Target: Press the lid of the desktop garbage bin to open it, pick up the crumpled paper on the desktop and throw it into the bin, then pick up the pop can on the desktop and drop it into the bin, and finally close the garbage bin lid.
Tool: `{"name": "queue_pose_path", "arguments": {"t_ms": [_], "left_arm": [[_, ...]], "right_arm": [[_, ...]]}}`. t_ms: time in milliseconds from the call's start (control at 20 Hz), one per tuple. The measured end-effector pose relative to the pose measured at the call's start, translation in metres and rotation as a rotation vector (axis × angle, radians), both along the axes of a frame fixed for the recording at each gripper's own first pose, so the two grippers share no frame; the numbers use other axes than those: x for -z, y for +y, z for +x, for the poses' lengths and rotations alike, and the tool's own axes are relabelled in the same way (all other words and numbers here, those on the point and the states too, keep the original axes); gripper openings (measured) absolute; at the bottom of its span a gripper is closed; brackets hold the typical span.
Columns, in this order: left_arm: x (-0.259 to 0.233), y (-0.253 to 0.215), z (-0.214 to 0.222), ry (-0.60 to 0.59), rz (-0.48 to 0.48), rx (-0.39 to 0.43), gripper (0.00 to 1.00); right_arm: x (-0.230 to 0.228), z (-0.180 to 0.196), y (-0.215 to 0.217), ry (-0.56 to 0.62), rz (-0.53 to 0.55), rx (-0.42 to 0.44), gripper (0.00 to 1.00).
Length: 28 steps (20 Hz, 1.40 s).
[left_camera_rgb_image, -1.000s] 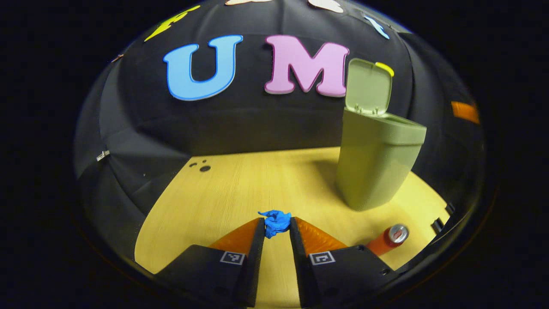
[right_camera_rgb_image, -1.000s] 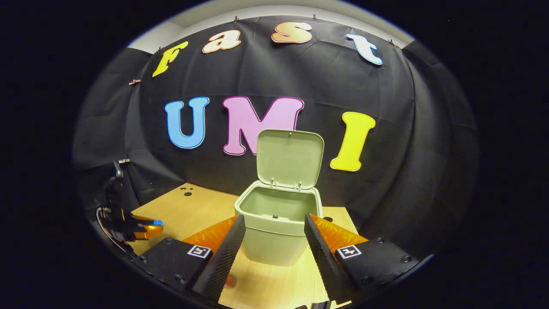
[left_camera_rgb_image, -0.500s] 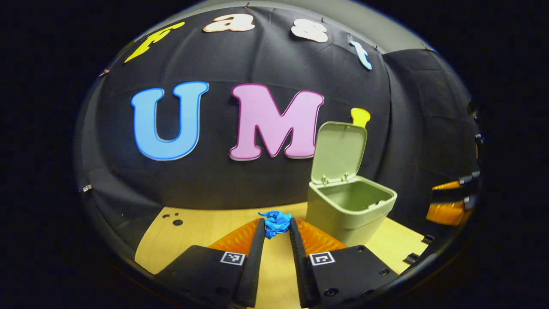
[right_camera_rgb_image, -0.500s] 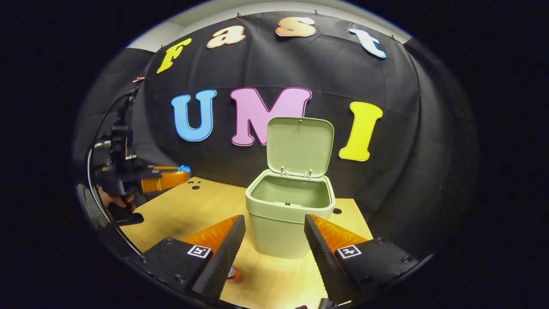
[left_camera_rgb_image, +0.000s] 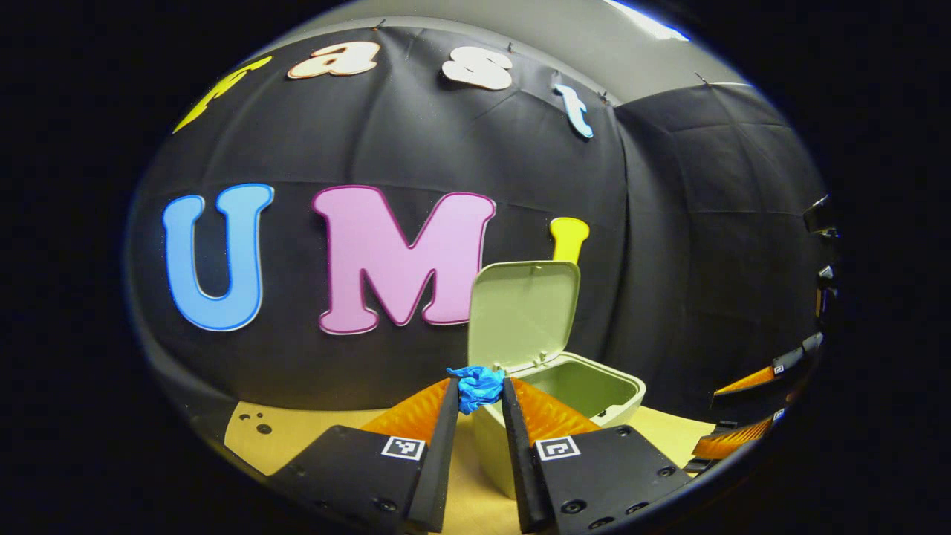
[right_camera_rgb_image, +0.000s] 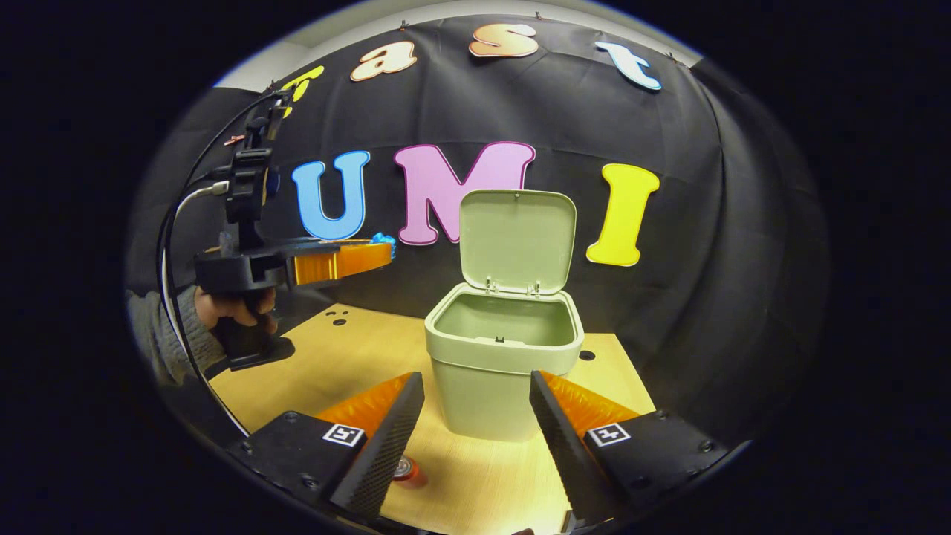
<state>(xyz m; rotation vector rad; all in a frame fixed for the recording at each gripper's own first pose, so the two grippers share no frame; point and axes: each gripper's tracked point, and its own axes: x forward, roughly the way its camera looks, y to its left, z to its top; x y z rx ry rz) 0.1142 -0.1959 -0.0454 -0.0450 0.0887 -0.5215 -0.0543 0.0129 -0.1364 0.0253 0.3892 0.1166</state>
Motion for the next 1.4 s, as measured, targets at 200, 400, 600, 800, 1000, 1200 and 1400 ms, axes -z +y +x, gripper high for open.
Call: {"name": "queue_pose_path", "arguments": {"t_ms": [200, 400, 600, 800, 1000, 1200, 1400], "left_arm": [[0.007, -0.035, 0.012, 0.012, 0.004, 0.072, 0.36], [0.021, -0.066, 0.024, 0.04, 0.024, 0.127, 0.4], [0.038, -0.085, 0.03, 0.074, 0.051, 0.163, 0.4], [0.054, -0.098, 0.034, 0.102, 0.075, 0.179, 0.4], [0.066, -0.101, 0.035, 0.134, 0.102, 0.184, 0.43], [0.068, -0.1, 0.034, 0.154, 0.088, 0.183, 0.6], [0.067, -0.091, 0.034, 0.15, 0.081, 0.154, 0.79]], "right_arm": [[0.01, -0.006, -0.002, 0.022, 0.005, 0.014, 0.93], [0.014, -0.009, -0.008, 0.036, -0.006, 0.027, 0.93], [0.017, -0.011, -0.016, 0.042, -0.008, 0.048, 0.93], [0.019, -0.012, -0.021, 0.048, -0.015, 0.067, 0.93], [0.019, -0.011, -0.025, 0.05, -0.019, 0.077, 0.93], [0.019, -0.012, -0.027, 0.051, -0.024, 0.08, 0.93], [0.021, -0.014, -0.023, 0.06, -0.017, 0.068, 0.93]]}}
